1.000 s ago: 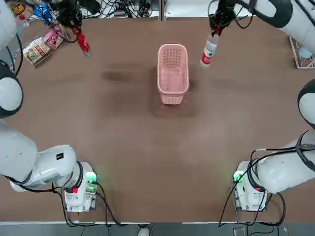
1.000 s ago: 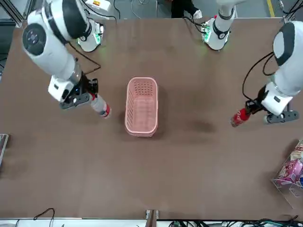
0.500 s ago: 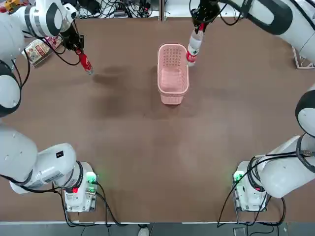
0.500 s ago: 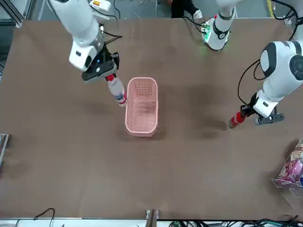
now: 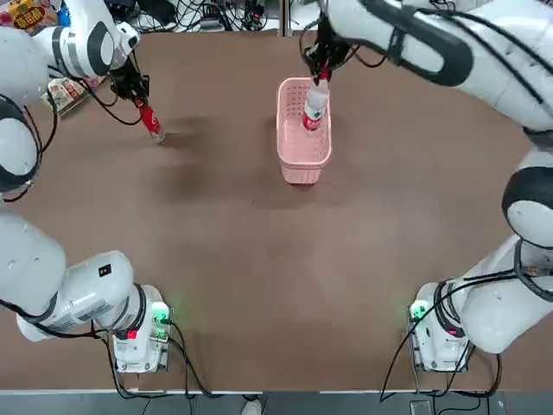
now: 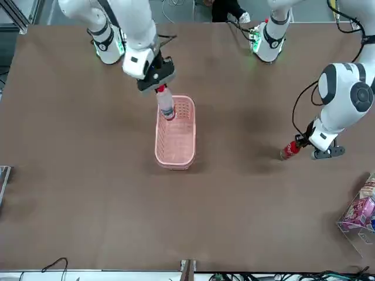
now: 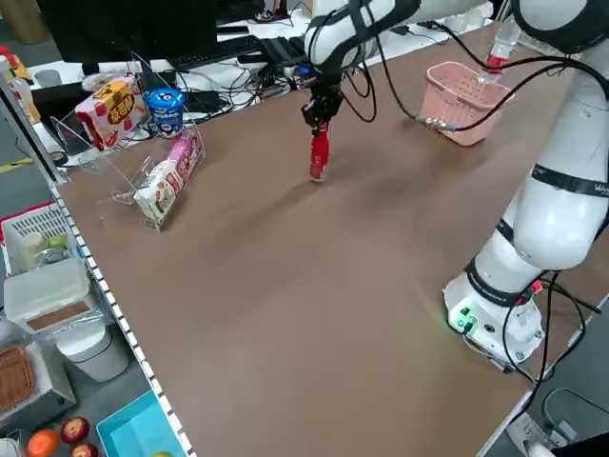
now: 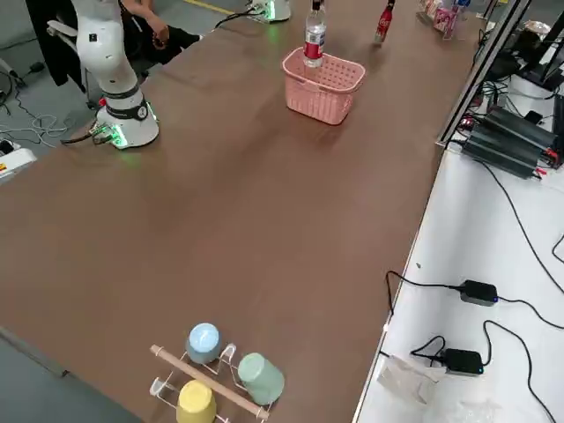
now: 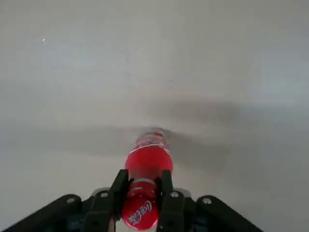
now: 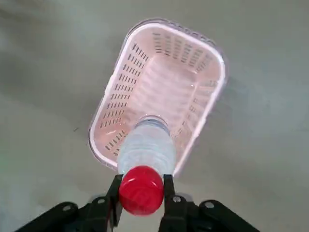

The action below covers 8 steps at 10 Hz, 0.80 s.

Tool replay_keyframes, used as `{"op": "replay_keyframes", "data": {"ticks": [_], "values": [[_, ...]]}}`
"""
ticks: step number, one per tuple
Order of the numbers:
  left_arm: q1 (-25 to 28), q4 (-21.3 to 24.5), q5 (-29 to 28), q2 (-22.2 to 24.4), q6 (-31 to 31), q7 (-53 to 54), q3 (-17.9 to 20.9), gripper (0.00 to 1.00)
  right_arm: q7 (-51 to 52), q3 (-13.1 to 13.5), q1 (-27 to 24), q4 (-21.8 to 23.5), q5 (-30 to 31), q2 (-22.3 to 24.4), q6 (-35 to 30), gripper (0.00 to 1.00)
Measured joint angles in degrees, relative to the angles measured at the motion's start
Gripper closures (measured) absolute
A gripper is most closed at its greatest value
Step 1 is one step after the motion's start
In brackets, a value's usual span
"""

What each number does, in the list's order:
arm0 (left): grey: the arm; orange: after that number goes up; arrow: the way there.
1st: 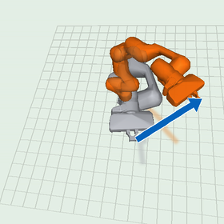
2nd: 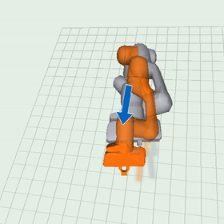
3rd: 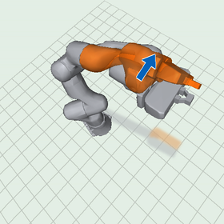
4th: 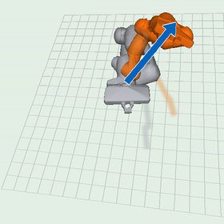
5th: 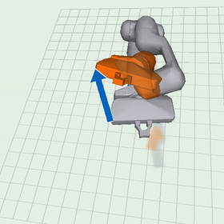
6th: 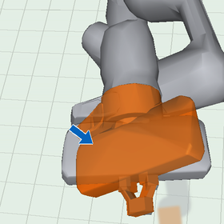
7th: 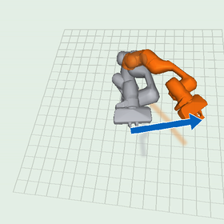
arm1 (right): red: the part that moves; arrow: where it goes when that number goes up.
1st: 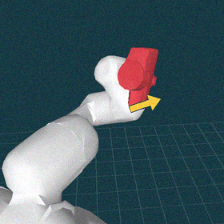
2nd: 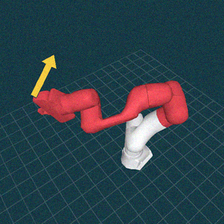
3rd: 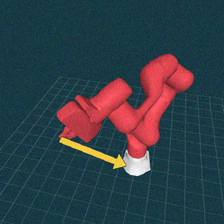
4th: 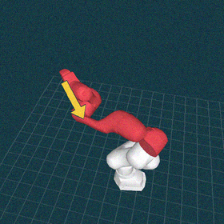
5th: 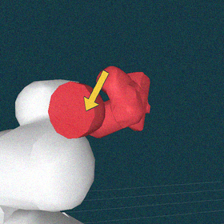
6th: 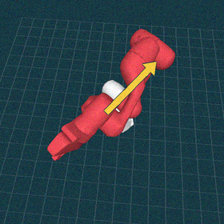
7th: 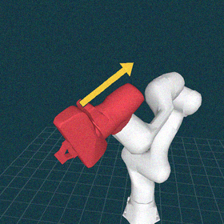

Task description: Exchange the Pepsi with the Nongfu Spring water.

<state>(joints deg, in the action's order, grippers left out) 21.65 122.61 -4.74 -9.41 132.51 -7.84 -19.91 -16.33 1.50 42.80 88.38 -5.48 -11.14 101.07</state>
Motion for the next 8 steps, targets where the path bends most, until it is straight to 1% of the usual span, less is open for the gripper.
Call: {"op": "replay_keyframes", "data": {"ticks": [2,4,5,6,7,8], "values": [[0.13,1.99,-0.21,-0.04,3.34,0.00,-0.03,0.68,0.00,0.08,0.93,0.06,0.08,-4.48,3.17,0.64],[0.13,2.13,-0.26,0.08,3.49,0.01,-0.05,0.68,0.00,0.11,1.51,0.07,0.10,-8.37,6.17,0.64],[0.13,2.13,-0.28,0.08,3.49,0.01,-0.07,0.66,0.01,0.18,1.74,0.06,0.23,-9.90,7.27,0.64],[0.13,2.10,-0.28,0.08,3.50,0.02,-0.11,0.55,0.01,0.26,1.98,0.06,0.40,-11.23,8.05,0.64],[0.12,1.97,-0.28,0.21,3.51,-0.03,-0.14,0.39,0.01,0.30,2.09,0.06,0.56,-12.30,8.80,0.64],[0.12,1.74,-0.28,0.62,3.29,-0.05,-0.19,0.26,0.01,0.35,2.10,0.04,0.65,-13.12,9.58,0.64]]}}
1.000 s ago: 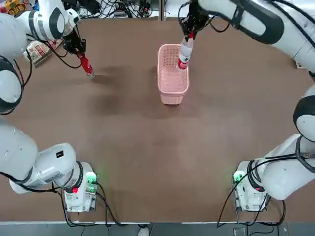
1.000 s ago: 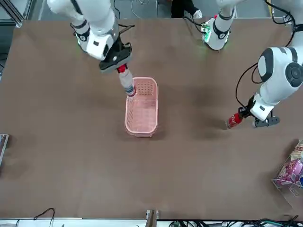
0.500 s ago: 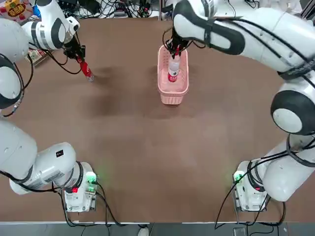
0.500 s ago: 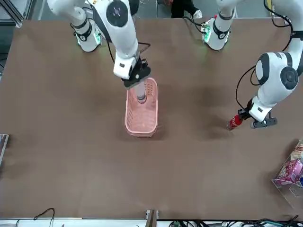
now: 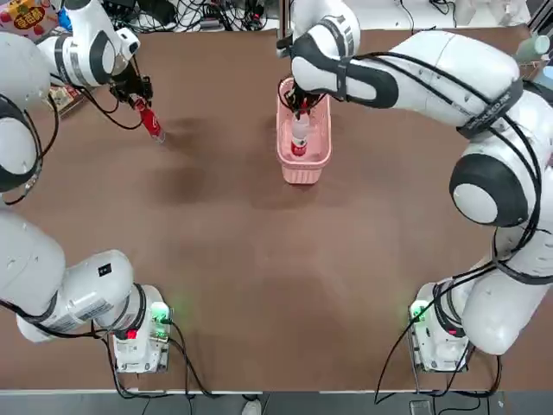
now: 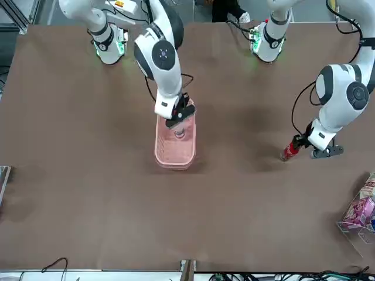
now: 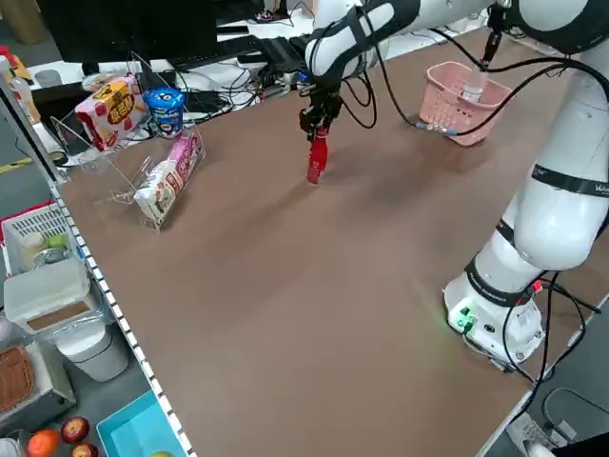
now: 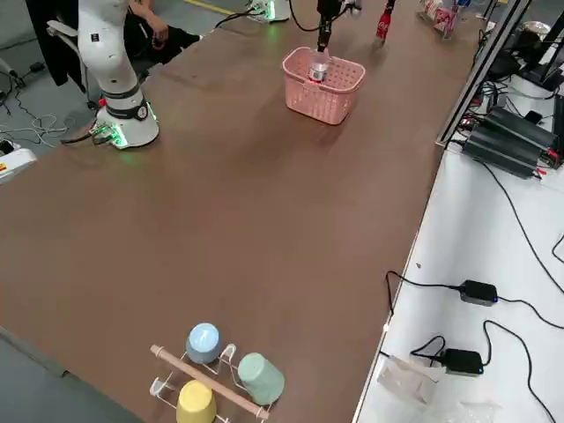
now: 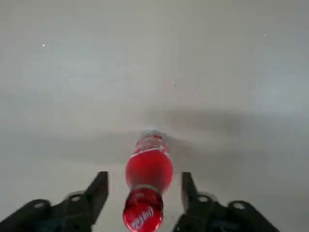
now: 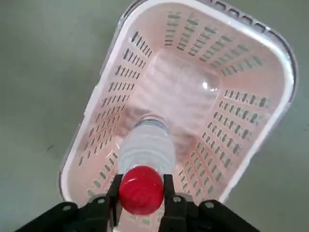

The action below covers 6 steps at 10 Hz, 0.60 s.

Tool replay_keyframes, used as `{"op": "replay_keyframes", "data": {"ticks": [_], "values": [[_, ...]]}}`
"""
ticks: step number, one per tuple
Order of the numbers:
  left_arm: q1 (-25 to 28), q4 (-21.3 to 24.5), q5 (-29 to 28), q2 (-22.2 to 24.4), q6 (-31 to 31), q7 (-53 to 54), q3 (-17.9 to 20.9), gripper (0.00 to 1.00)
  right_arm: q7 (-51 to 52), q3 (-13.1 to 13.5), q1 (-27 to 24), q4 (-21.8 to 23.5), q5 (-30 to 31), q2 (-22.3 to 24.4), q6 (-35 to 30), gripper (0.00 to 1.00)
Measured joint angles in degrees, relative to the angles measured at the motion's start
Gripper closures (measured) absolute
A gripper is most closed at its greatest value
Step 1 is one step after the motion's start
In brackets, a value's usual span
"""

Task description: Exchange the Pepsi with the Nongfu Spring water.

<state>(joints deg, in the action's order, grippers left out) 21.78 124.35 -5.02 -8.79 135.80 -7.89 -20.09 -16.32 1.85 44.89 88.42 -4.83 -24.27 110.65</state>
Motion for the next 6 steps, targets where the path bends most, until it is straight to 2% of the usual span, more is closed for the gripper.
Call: {"op": "replay_keyframes", "data": {"ticks": [1,2,4,6], "values": [[-0.01,-0.64,0.00,0.81,-1.07,0.06,-0.08,0.10,0.00,0.12,0.00,0.00,0.04,-0.59,0.48,0.64],[-0.03,-1.96,0.00,2.03,-3.30,0.09,-0.23,0.00,0.00,0.21,0.00,-0.01,0.06,-0.98,0.91,0.64],[-0.05,-5.98,-0.01,5.55,-9.97,0.21,-0.82,0.00,0.00,0.22,0.02,-0.03,0.10,-1.57,1.08,0.64],[-0.09,-12.01,0.77,8.85,-20.81,0.21,-2.48,0.00,0.00,0.33,0.02,-0.04,0.14,-1.76,1.10,0.64]]}}
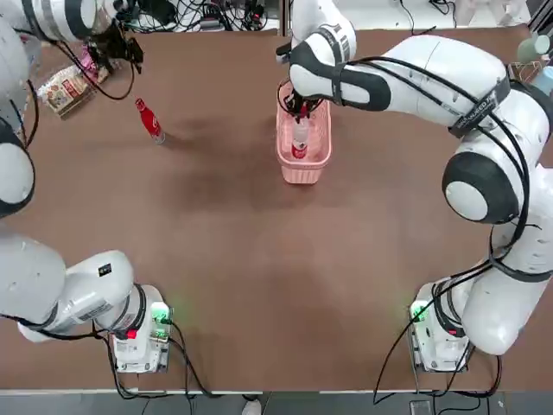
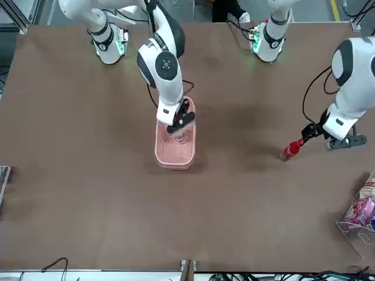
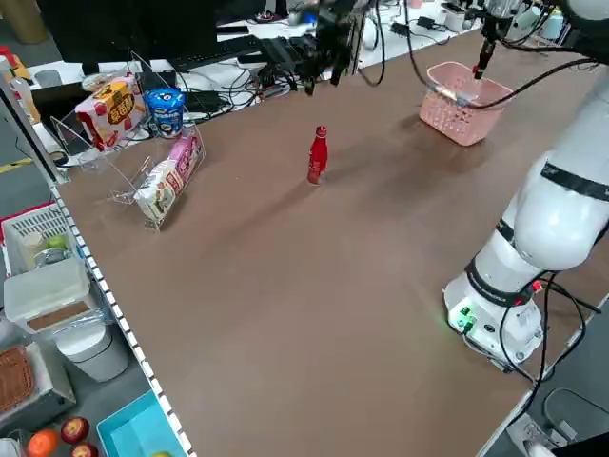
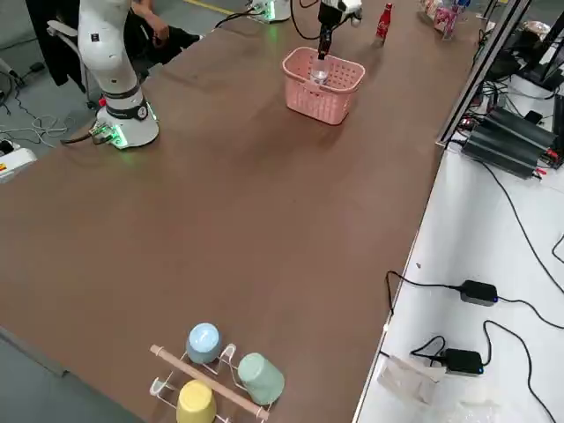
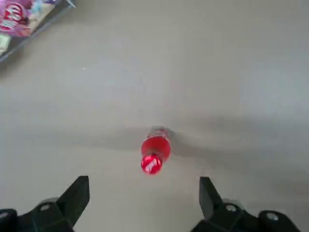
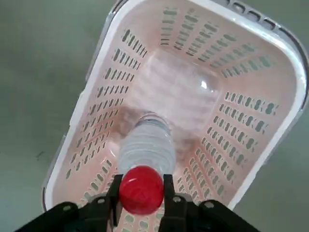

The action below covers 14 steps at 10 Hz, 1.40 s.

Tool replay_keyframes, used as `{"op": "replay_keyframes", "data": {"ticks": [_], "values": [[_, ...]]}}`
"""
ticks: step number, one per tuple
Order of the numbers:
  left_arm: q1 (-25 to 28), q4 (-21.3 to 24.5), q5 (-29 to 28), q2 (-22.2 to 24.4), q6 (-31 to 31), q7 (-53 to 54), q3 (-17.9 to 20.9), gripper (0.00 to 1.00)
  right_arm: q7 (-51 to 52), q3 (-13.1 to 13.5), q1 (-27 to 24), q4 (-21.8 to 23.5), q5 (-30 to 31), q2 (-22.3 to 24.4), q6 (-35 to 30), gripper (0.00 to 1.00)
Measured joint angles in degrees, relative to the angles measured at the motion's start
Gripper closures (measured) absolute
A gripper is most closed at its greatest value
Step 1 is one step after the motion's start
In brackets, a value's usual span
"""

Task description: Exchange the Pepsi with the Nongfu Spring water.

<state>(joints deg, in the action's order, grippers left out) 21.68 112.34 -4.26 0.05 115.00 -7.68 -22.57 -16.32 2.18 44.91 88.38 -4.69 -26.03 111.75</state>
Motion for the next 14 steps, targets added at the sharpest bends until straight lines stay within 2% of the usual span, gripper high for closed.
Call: {"op": "replay_keyframes", "data": {"ticks": [1,4,5,6,8,10,12,14], "values": [[-0.05,-3.55,1.57,0.97,-5.32,0.01,-0.61,0.00,-0.39,0.06,0.00,-0.01,0.00,0.00,0.00,0.63],[-1.50,-14.37,6.22,1.41,-18.64,1.92,-0.43,0.00,-2.29,0.29,0.00,-0.82,0.00,0.08,0.00,0.27],[-4.06,-17.88,6.44,1.34,-22.47,2.02,1.42,0.00,-2.44,0.36,0.00,-0.85,0.00,0.08,0.00,0.24],[-8.48,-21.52,6.44,1.32,-25.59,2.03,5.38,0.00,-2.49,0.46,-0.02,-0.86,0.00,0.08,0.00,0.17],[-15.39,-27.31,6.43,1.36,-29.32,2.04,12.12,0.00,-3.08,0.92,-0.63,-0.99,-0.02,0.19,-0.10,0.14],[-17.41,-28.66,6.44,1.32,-31.98,2.06,13.88,0.00,-3.97,1.39,-5.38,-2.68,-0.87,1.90,-1.25,0.00],[-18.31,-29.32,6.43,1.30,-33.51,2.06,14.08,0.00,-2.06,1.52,-12.73,-3.98,-1.07,5.50,-4.43,0.00],[-19.34,-29.56,6.44,1.29,-33.73,2.06,14.19,0.00,5.78,1.70,-19.72,-4.01,-1.00,7.34,-5.36,0.00]]}}
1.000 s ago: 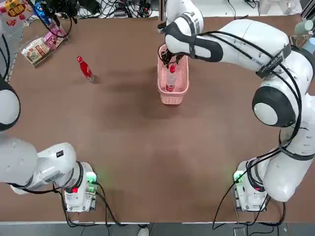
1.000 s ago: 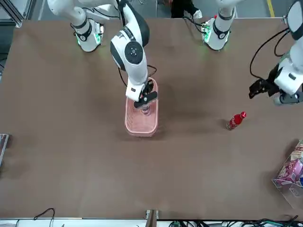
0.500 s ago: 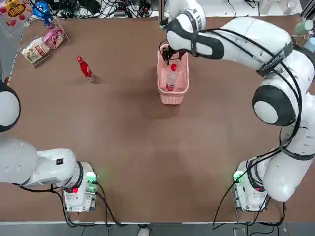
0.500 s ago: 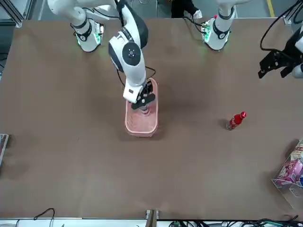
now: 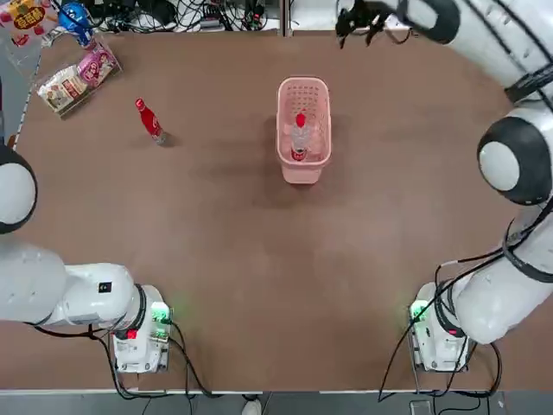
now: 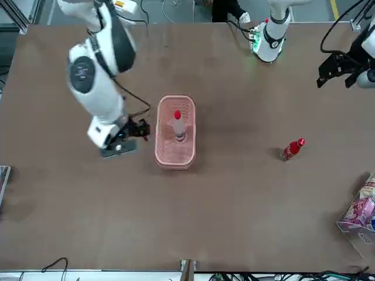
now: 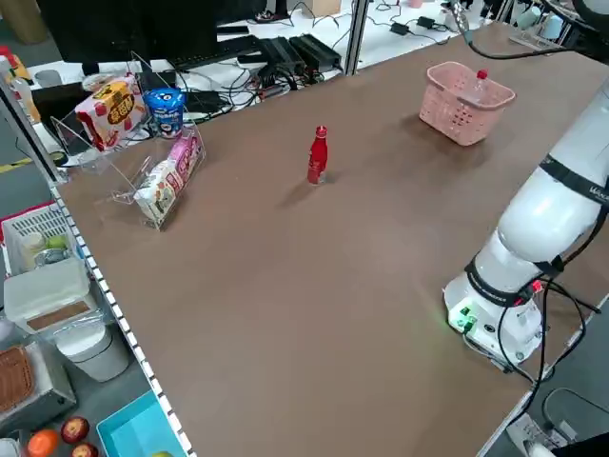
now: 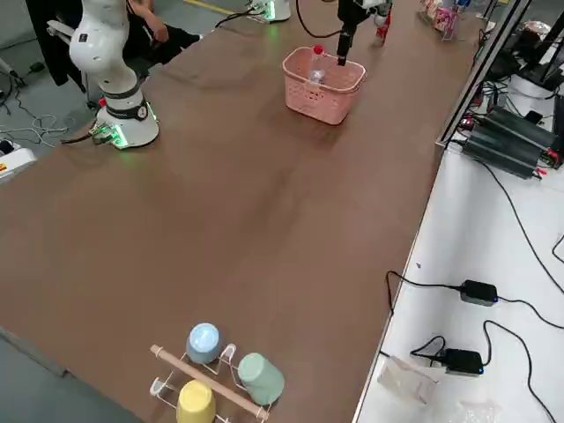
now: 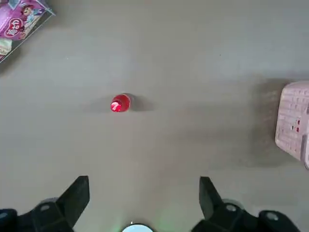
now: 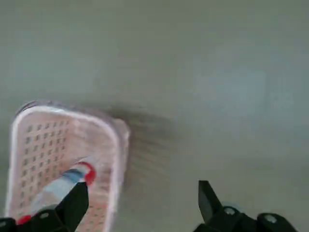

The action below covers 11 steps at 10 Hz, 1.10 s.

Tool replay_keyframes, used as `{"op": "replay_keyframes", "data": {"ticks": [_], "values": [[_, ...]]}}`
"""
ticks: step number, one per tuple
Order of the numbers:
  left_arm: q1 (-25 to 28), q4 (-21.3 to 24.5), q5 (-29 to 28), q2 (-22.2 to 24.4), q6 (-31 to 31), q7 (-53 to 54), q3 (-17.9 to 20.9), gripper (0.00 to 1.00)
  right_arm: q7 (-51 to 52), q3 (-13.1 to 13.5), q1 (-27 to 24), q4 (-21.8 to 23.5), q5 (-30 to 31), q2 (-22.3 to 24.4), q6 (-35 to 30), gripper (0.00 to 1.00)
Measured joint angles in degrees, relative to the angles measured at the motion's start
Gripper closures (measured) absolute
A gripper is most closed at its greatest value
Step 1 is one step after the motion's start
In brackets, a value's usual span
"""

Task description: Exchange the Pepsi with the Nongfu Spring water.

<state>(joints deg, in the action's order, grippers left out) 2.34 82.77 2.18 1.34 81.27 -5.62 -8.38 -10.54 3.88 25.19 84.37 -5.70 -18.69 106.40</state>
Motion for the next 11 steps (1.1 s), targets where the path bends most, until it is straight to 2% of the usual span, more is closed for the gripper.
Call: {"op": "replay_keyframes", "data": {"ticks": [3,6,9,11], "values": [[-0.09,-0.07,0.00,-0.04,-0.12,0.00,0.15,0.00,11.07,0.08,-12.18,-0.37,3.11,1.35,-2.09,0.00],[0.08,-0.13,0.00,-0.44,-0.14,0.00,0.31,0.00,14.74,-0.13,-22.99,-2.05,3.63,7.34,-12.36,0.00],[0.08,-0.18,0.00,-0.58,-0.14,0.00,0.30,0.00,14.74,-0.91,-27.44,-4.75,3.63,13.97,-23.81,0.00],[0.08,-0.19,0.00,-0.58,-0.13,0.00,0.29,0.00,13.83,-2.47,-28.69,-4.77,3.64,15.74,-24.75,0.00]]}}
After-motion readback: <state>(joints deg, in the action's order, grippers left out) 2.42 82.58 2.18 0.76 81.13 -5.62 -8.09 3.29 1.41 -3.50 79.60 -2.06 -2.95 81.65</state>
